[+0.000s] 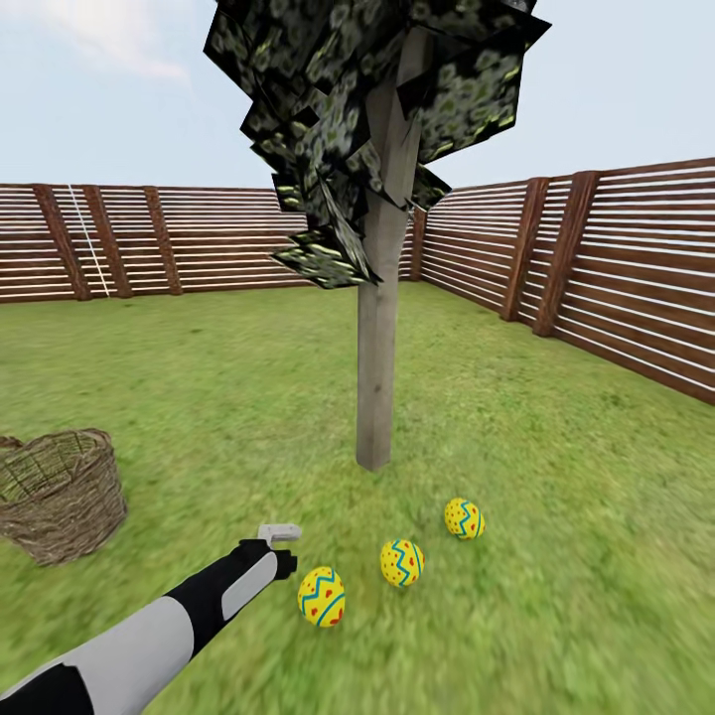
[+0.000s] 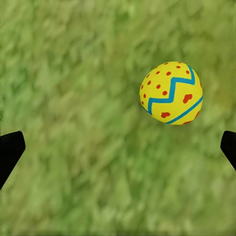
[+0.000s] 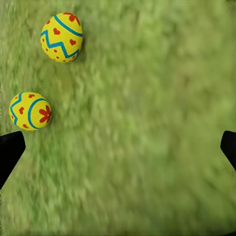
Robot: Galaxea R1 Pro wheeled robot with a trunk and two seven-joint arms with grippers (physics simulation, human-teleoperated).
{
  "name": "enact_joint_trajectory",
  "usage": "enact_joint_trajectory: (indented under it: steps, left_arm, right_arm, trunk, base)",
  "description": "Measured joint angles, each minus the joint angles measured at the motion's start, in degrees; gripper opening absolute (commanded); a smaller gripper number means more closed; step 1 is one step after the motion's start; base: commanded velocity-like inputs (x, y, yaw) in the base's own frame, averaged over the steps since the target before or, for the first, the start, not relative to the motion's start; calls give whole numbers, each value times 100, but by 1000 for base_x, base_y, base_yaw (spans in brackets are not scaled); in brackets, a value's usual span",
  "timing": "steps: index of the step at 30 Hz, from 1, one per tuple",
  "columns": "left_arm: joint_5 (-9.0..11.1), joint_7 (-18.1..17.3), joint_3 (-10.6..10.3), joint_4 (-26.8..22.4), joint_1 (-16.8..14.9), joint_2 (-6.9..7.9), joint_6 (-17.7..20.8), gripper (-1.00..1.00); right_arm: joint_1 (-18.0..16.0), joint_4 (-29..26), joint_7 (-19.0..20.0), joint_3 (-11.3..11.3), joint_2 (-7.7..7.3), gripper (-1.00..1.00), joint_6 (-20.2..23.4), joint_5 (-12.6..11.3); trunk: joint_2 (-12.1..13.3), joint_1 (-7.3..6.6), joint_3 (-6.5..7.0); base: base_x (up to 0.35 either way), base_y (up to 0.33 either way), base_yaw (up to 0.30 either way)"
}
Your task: Take the three Easter eggs out of the wicker basket on the lawn in the garden, then place them on the lawn next to a single tree (choose any tree) so that all three eggs are next to the same tree and none are left in the basket.
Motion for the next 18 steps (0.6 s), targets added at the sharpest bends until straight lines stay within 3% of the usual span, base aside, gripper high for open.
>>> enact_joint_trajectory:
  steps: [8,15,18]
  left_arm:
    - [2,-13,-3,59,64,1,-188,100]
    - [3,-45,-138,355,133,-1,-516,100]
    - [8,-104,-231,479,245,2,-699,100]
  right_arm:
    - [0,69,-111,-1,1,100,-60,6]
    - [-4,868,-380,35,3,100,-1092,10]
    - [-4,1060,-411,55,6,100,-1314,15]
  trunk:
    - [321,-176,143]
    - [602,-329,269]
    - [722,-395,323]
  base:
    - [0,0,0]
    - [0,0,0]
    - [0,0,0]
